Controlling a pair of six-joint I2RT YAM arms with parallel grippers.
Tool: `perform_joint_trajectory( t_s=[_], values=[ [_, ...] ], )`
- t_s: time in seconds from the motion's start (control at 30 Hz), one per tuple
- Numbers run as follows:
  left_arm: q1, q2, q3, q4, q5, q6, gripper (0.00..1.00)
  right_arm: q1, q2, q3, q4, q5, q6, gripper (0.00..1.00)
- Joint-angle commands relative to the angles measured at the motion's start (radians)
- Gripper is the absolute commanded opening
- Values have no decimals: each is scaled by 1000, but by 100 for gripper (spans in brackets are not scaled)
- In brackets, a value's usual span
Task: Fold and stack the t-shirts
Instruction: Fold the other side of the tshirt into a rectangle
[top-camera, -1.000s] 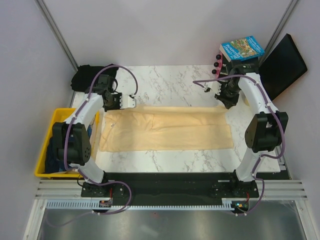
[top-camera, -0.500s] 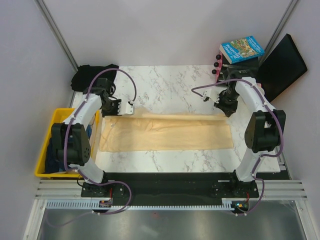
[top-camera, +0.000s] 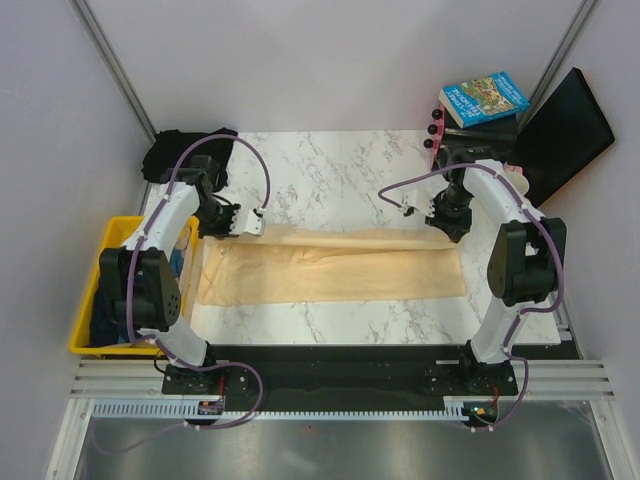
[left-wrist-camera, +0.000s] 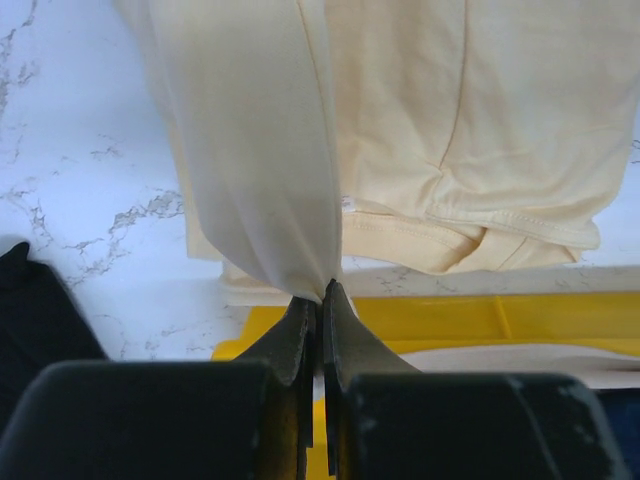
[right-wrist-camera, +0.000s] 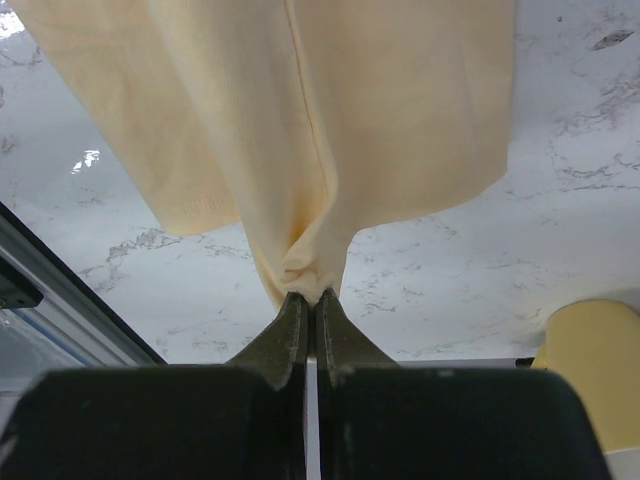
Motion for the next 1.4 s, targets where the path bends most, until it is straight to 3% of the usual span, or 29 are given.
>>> perform_joint_trajectory(
  t_s=[0.0, 0.2, 0.6, 0.73, 0.77, 0.8, 0.83, 0.9, 1.0, 1.1, 1.23, 1.3, 1.33, 1.37],
  values=[
    [15, -1, 24, -97, -19, 79, 2, 6, -23, -19, -53, 47, -34, 0],
    [15, 27, 6, -129, -41, 102, 8, 23, -12, -36, -53, 54, -40, 0],
    [12, 81, -5, -198, -84, 148, 8, 58, 8, -97, -39, 89, -52, 0],
    [6, 94, 0, -229, -85, 165, 20, 67, 22, -111, -38, 106, -51, 1],
    [5, 96, 1, -240, -87, 168, 25, 70, 23, -116, -35, 110, -51, 5],
    [3, 98, 1, -246, -91, 174, 33, 72, 28, -123, -35, 116, -51, 24],
    [1, 99, 10, -266, -90, 176, 50, 74, 31, -123, -36, 126, -49, 37],
    [1, 108, 27, -287, -85, 173, 67, 74, 31, -123, -39, 127, -46, 59],
    [1, 121, 72, -332, -79, 165, 78, 74, 22, -120, -38, 129, -49, 72],
    [3, 128, 116, -344, -69, 148, 80, 74, 20, -85, -49, 120, -43, 80],
    [3, 150, 217, -310, -44, 70, 81, 78, 40, 13, -61, 86, -22, 80],
    [3, 185, 317, -263, 8, 3, 81, 78, 80, 109, -55, 39, 3, 74],
    [1, 203, 354, -261, 28, -14, 81, 78, 101, 143, -50, 23, 41, 68],
    [0, 220, 386, -261, 43, -31, 81, 78, 146, 209, -37, 6, 59, 48]
  ],
)
